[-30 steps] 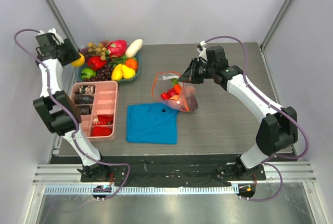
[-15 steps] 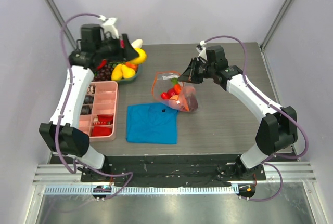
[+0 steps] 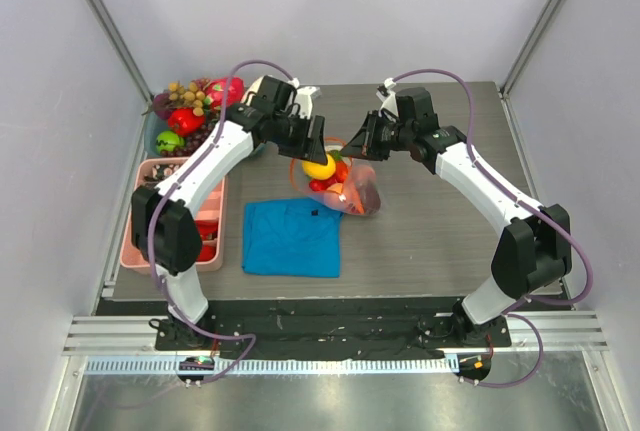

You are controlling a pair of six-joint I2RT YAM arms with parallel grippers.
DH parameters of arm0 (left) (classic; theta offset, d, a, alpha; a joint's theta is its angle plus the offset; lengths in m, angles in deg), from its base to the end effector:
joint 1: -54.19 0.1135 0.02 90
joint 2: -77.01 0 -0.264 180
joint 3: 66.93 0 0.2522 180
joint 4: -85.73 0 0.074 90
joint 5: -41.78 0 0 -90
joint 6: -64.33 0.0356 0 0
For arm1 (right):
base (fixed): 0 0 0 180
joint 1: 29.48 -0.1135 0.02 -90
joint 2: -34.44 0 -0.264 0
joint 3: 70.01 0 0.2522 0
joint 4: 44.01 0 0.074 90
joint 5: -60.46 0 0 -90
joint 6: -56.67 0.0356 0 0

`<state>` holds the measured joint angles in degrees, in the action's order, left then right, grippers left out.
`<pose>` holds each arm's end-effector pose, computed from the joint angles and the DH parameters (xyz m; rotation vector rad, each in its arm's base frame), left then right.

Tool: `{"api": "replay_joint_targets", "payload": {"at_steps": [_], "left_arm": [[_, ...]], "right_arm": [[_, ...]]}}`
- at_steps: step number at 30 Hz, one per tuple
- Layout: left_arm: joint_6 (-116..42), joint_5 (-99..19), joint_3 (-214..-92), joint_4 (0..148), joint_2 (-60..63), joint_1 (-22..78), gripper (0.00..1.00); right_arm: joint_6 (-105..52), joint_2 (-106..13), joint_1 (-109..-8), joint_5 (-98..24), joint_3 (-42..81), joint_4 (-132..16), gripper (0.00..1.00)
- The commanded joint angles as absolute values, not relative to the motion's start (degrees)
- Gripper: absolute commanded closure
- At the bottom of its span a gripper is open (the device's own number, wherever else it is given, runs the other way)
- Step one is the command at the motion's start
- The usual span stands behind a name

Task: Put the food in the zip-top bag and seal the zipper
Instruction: Place the fake fruit in the zipper food storage bag, then pick up the fake fruit from the bin.

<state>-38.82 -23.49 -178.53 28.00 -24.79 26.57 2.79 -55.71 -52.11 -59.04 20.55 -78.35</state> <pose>0.3420 -0.1957 0.3359 0.5178 2.4249 -0.8387 0.3255 0.1547 0.3207 -0.0497 2.3037 1.1196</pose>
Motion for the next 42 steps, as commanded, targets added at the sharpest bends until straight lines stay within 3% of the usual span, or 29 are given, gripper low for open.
{"api": "replay_joint_targets", "payload": {"at_steps": [1, 4, 6, 10, 15, 27, 42], "left_arm": [[-40.34, -27.04, -181.69, 27.92, -23.47, 27.64, 0.28], [-41.4, -25.21, -177.12, 34.69, -19.07, 28.43, 0.13], [-41.49, -24.67, -175.09, 36.8, -15.46, 30.18, 0.09], [-44.12, -22.73, -174.12, 39.17, -12.38, 38.08, 0.08], [-44.3, -31.07, -174.12, 39.36, -15.44, 48.62, 0.07], [-42.9, -40.31, -177.72, 47.96, -30.3, 52.52, 0.17], [-43.07, -40.22, -182.65, 51.22, -42.88, 52.43, 0.35]], "right_arm": [[3.67, -54.68, -51.89, -60.65, 21.01, -75.18, 0.99], [3.85, -54.15, -51.89, -60.74, 20.92, -75.18, 0.99], [4.03, -53.98, -51.89, -60.83, 20.92, -75.18, 0.99], [4.55, -53.89, -51.81, -60.65, 20.75, -75.09, 0.99], [4.91, -53.98, -51.89, -60.57, 20.4, -74.56, 0.99], [4.55, -53.8, -51.72, -60.39, 19.96, -74.56, 0.99], [4.29, -54.85, -51.63, -60.39, 20.57, -74.82, 0.99]]}}
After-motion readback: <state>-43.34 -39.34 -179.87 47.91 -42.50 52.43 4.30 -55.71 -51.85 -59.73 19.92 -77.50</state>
